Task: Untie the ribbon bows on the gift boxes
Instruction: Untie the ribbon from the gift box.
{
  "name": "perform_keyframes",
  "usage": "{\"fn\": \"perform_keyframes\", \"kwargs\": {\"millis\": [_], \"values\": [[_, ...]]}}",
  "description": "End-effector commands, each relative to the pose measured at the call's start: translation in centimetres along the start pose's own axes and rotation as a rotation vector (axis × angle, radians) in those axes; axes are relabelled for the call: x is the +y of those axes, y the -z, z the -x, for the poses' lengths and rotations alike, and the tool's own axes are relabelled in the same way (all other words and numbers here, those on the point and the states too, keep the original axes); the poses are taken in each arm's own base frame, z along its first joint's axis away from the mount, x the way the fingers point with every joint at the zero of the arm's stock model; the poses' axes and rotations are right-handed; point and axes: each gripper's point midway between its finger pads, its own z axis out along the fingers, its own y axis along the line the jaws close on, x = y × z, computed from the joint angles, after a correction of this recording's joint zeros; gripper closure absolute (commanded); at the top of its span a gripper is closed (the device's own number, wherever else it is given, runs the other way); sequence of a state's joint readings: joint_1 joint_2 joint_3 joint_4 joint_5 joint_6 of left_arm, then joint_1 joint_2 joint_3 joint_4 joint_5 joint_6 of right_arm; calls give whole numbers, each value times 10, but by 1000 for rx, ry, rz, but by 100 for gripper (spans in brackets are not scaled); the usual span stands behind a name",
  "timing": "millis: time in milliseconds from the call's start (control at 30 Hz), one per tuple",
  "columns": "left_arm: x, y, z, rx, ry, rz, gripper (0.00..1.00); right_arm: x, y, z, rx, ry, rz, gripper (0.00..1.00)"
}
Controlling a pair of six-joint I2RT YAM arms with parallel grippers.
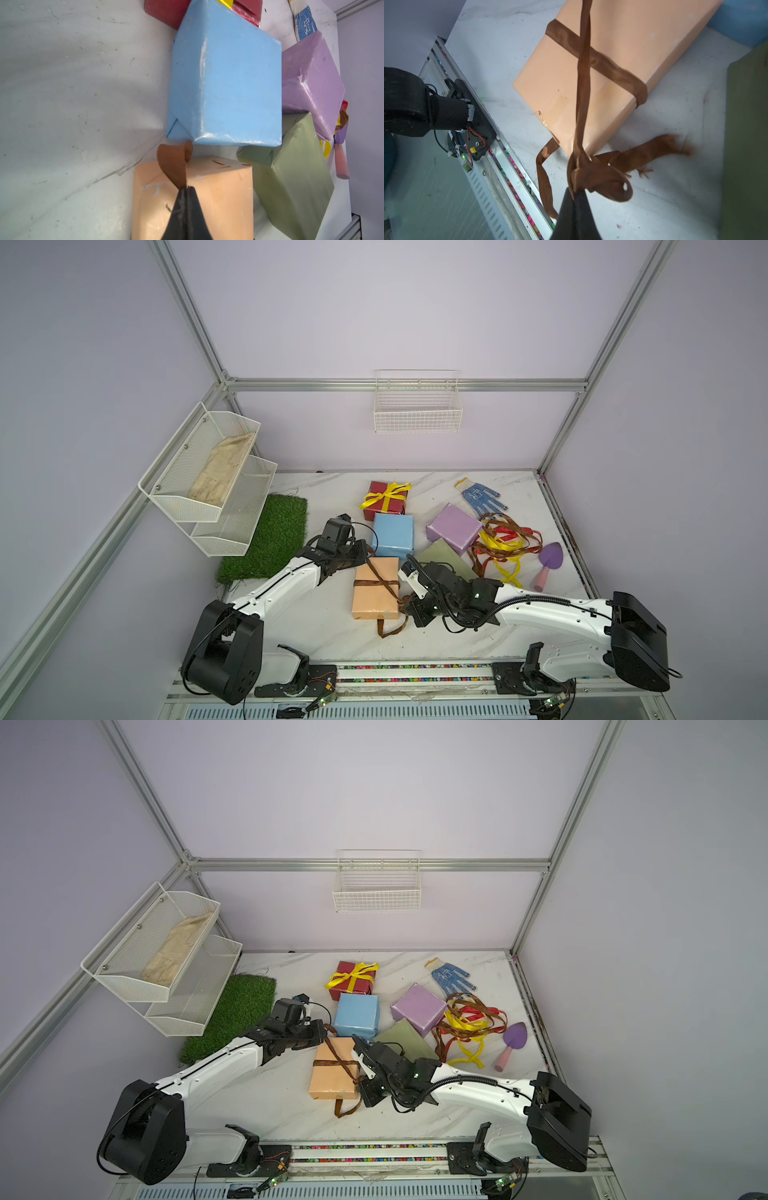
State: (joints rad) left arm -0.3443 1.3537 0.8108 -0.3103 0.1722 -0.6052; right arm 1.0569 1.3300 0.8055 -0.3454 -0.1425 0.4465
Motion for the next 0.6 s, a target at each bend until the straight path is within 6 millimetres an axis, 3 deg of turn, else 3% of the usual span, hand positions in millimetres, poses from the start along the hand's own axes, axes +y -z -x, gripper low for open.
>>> {"fn": "perform_keyframes", "kwargs": {"millis": [0,133,167,567], "values": [[-6,9,50,-112,-8,-56,100,-3,8,-13,28,12,-7,100],[14,12,75,-160,42,-58,100,-9,18,-16,15,-2,-35,100],[23,5,76,-145,57,-44,100,-10,19,-17,11,-5,-42,100],[78,10,115,-205,116,63,100,-24,21,-26,19,-24,-93,100]]}}
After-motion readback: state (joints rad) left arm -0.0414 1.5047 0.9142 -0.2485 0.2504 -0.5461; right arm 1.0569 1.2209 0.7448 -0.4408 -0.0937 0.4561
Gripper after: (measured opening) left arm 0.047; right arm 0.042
